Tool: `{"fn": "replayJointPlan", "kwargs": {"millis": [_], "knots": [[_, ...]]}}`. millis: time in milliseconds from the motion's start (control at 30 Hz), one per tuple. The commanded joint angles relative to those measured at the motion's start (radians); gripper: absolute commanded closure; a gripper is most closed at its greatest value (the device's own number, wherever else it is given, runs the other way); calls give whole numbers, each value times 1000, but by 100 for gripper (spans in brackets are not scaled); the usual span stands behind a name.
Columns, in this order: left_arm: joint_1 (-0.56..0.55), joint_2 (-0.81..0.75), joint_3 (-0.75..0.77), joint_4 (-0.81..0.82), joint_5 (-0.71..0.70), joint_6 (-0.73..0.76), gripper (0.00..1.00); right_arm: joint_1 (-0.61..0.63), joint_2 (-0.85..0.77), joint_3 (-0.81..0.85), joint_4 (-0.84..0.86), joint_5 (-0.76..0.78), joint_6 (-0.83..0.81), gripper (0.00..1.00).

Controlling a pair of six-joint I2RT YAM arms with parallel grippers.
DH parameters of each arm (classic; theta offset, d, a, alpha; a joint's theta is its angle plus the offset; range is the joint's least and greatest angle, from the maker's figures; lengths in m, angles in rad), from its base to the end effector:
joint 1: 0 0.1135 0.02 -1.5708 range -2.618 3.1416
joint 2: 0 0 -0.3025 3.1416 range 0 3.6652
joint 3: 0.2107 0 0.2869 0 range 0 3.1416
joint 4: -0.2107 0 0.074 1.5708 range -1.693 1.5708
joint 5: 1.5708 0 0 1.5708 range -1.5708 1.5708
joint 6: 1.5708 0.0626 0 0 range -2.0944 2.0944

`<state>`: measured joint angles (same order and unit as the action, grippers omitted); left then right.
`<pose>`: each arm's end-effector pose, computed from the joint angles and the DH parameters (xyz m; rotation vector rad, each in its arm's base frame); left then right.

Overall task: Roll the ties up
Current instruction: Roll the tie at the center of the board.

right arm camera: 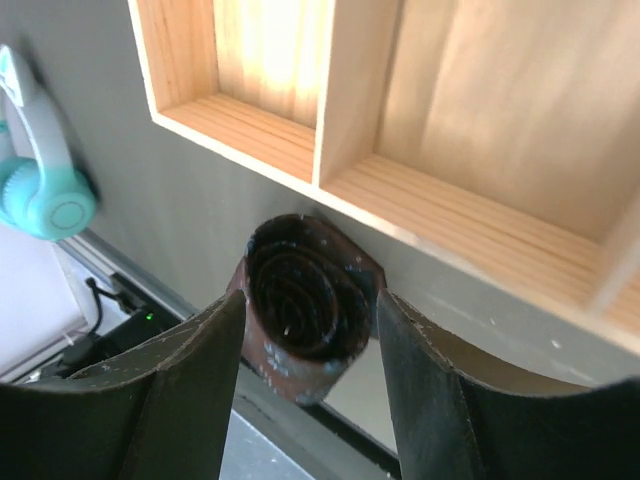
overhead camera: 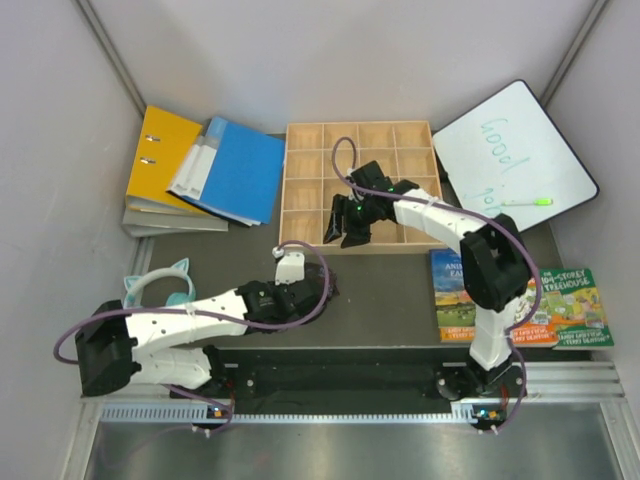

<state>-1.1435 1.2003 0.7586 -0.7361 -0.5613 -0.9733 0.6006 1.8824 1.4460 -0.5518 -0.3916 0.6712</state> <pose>0.1291 -0.2031 0.2125 0.0686 2.4694 -0.0794 0.3701 0.2825 0.2271 -0.0664 2.7560 0.9291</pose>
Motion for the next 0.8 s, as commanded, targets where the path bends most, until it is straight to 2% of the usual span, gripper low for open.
{"fn": "replayJointPlan", "kwargs": {"millis": [0,133,433,767], "knots": [[48,-10,-73,182,61,34,100,45,56,74,3,16,-25,45],[105,15,-125,302,135,71,100,65,112,86,18,14,-25,45],[195,64,-163,476,199,119,100,100,156,67,64,16,7,46],[246,179,-154,564,213,116,100,113,124,-50,150,2,73,47]]}}
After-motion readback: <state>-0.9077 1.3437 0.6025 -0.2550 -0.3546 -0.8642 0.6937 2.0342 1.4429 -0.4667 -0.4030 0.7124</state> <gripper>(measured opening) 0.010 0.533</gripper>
